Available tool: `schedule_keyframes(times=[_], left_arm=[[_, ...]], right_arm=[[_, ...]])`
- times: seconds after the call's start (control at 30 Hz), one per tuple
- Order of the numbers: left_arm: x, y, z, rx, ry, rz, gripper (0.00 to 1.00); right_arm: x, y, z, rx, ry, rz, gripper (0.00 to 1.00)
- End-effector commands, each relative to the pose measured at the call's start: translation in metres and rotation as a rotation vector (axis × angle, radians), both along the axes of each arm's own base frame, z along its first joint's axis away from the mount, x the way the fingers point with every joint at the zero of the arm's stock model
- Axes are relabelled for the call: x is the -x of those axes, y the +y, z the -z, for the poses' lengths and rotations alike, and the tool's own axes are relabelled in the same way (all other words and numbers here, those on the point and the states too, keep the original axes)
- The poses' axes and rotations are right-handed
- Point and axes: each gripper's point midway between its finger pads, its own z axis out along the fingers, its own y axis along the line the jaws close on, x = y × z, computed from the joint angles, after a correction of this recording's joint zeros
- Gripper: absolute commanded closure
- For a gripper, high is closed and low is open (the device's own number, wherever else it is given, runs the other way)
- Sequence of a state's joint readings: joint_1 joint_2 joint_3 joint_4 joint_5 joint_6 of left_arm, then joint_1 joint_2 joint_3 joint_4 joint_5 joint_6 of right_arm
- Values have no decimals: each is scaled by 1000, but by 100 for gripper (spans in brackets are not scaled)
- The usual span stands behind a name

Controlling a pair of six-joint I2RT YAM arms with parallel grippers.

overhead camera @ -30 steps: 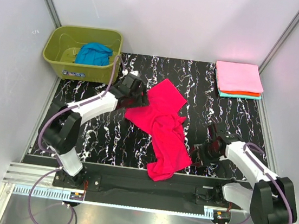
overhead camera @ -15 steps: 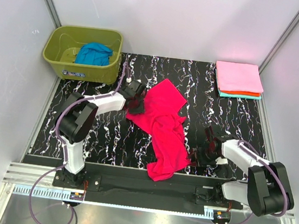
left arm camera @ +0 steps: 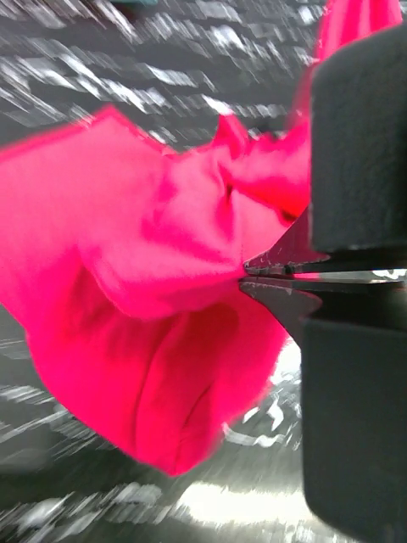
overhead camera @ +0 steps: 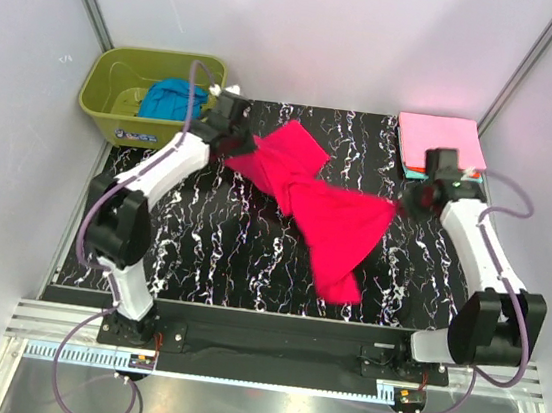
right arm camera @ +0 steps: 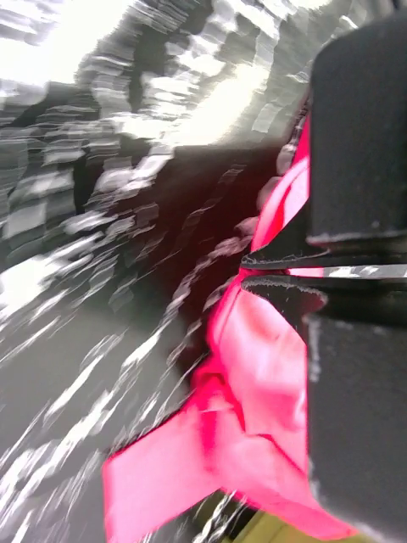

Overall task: Fold and stack the t-shirts
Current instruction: Flatten the tshirt out

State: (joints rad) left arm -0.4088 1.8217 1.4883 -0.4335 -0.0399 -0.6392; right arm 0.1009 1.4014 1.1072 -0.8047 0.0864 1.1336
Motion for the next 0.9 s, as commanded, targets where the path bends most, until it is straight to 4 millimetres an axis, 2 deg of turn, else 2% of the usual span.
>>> schedule_keyframes(times=[0.0, 0.03, 0.07, 0.1, 0.13, 0.17, 0.2, 0.23, 0.27, 0.3, 0.33, 0.4, 0.43, 0.47, 0.5, 0.53, 0.57, 0.63, 0.7, 0.73, 0.8, 0.83, 0.87], left_arm=[[-3, 19, -97, 29, -187, -32, 100], [2, 21, -99, 28, -184, -28, 100], [10, 22, -101, 33, -182, -19, 100], [22, 21, -115, 66, -199, 2, 100], [37, 22, -98, 65, -159, 14, 100], [49, 22, -92, 67, -143, 24, 100], [67, 20, -97, 78, -158, 41, 100], [89, 23, -62, 53, -84, 43, 100], [108, 17, -48, 48, -57, 72, 100], [135, 21, -20, 33, 3, 80, 100], [149, 21, -6, 28, 33, 92, 100], [178, 21, 17, 9, 77, 119, 100], [200, 34, 49, -33, 149, 109, 100], [208, 43, 57, -48, 152, 88, 100], [225, 55, 81, -77, 207, 60, 100], [230, 60, 87, -83, 214, 48, 100], [233, 63, 88, -78, 213, 32, 100], [242, 67, 97, -79, 233, 26, 99], [246, 66, 99, -69, 249, 31, 80], [247, 66, 98, -67, 254, 36, 62], [239, 65, 83, -74, 221, 32, 56], [230, 70, 74, -95, 185, 10, 48], [213, 66, 50, -96, 122, 11, 41]], right_arm=[[4, -57, -40, 303, 26, -149, 100], [-2, -66, -61, 352, -2, -151, 100], [6, -71, -64, 378, 31, -170, 100], [10, -75, -71, 413, 31, -218, 100], [13, -76, -74, 426, 36, -241, 100], [22, -76, -71, 426, 64, -261, 100], [29, -76, -70, 426, 77, -278, 100], [40, -71, -54, 392, 112, -308, 100], [47, -67, -45, 374, 127, -323, 100], [55, -64, -39, 356, 134, -331, 100], [71, -59, -18, 318, 189, -351, 100], [82, -55, -5, 293, 198, -350, 100], [93, -52, 7, 264, 227, -344, 100], [96, -49, 11, 248, 228, -343, 100], [99, -46, 13, 229, 220, -335, 100], [105, -42, 20, 201, 236, -339, 100], [104, -40, 22, 194, 216, -338, 100], [108, -45, 29, 217, 233, -318, 100], [110, -47, 32, 221, 246, -309, 100], [110, -45, 32, 212, 244, -311, 100], [108, -38, 30, 175, 234, -319, 100], [107, -37, 29, 170, 230, -324, 100], [105, -36, 28, 166, 223, -323, 100]])
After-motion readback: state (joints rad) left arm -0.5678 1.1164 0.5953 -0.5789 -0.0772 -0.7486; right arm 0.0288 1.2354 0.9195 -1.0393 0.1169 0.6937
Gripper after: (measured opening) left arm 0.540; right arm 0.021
